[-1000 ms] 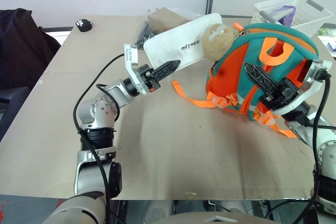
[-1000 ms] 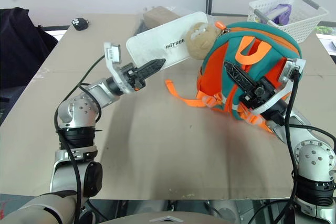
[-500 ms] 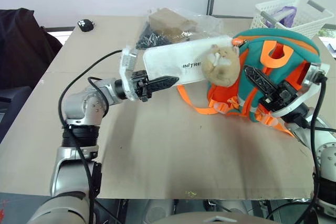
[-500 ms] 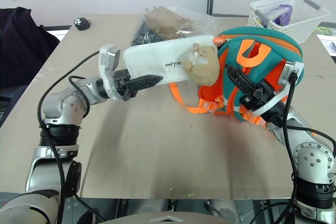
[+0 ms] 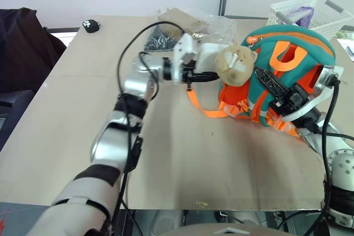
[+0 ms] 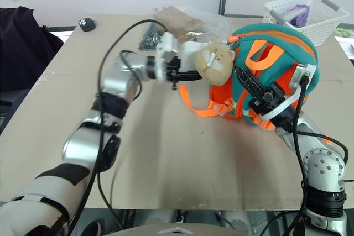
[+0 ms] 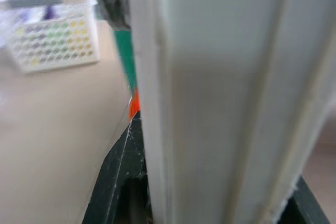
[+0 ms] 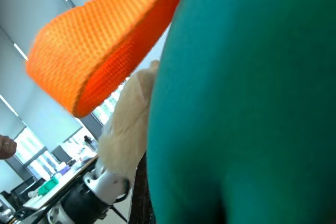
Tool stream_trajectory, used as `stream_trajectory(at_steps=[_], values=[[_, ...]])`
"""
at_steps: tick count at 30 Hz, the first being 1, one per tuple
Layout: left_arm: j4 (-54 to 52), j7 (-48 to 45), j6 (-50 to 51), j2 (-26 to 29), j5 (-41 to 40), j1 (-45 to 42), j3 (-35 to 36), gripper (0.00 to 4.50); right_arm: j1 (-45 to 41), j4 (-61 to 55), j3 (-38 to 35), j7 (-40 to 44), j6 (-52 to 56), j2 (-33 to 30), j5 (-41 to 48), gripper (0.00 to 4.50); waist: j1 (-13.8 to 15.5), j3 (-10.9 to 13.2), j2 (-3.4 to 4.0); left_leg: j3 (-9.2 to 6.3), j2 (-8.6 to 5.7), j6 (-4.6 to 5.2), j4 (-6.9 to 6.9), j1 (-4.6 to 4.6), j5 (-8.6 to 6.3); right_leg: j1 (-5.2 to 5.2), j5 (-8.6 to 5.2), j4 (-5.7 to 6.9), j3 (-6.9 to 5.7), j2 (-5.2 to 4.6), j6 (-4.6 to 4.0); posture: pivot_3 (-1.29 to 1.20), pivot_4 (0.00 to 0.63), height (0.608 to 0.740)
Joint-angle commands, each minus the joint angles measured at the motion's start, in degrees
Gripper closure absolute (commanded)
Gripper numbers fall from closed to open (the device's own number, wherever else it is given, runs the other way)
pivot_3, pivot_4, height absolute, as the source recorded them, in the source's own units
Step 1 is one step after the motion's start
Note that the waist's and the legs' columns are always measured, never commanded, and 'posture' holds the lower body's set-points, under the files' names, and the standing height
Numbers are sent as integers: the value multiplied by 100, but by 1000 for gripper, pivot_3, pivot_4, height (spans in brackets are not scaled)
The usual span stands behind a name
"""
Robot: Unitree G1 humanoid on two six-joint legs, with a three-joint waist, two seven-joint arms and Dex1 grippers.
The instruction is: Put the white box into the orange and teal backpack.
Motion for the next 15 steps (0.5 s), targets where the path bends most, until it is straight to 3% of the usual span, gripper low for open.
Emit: stream_trajectory(at_steps=[1,4,5,9,11,15], values=[[839,422,-715,-462,494,-800,-109,3321,-117,-223,99,-33,-112,124,6,4471,-9,1,-1,1,0,1,0,-1,0,-1,0,0,0,0,1,0,150,725],[1586,839,-996,-905,939,-1295,-218,3321,-144,-216,204,-36,-164,232,-130,4471,-14,2,-2,3,0,10,-1,0,-6,-2,1,0,1,0,2,0,150,725],[1740,1296,-1177,-1053,1075,-1424,-204,2827,-146,-229,246,-43,-185,280,-179,4498,-20,2,-3,3,0,20,-1,1,-11,-2,1,0,1,0,2,0,150,725],[1856,1152,-1036,-1436,766,-1472,266,1213,-73,-358,395,-55,-289,444,-423,4500,-17,3,-3,-6,3,26,-1,8,-15,-2,2,9,1,2,4,0,150,725],[1778,1105,-817,-1461,578,-1322,547,163,-17,-402,406,-50,-327,476,-478,4500,-18,3,-3,-6,5,26,-1,6,-15,-3,2,9,0,2,4,0,150,725],[1199,803,-99,-1282,190,-935,938,66,103,-469,385,-56,-398,503,-565,4500,-44,3,-2,-3,11,24,-1,7,-13,-4,2,7,3,2,5,0,150,725]])
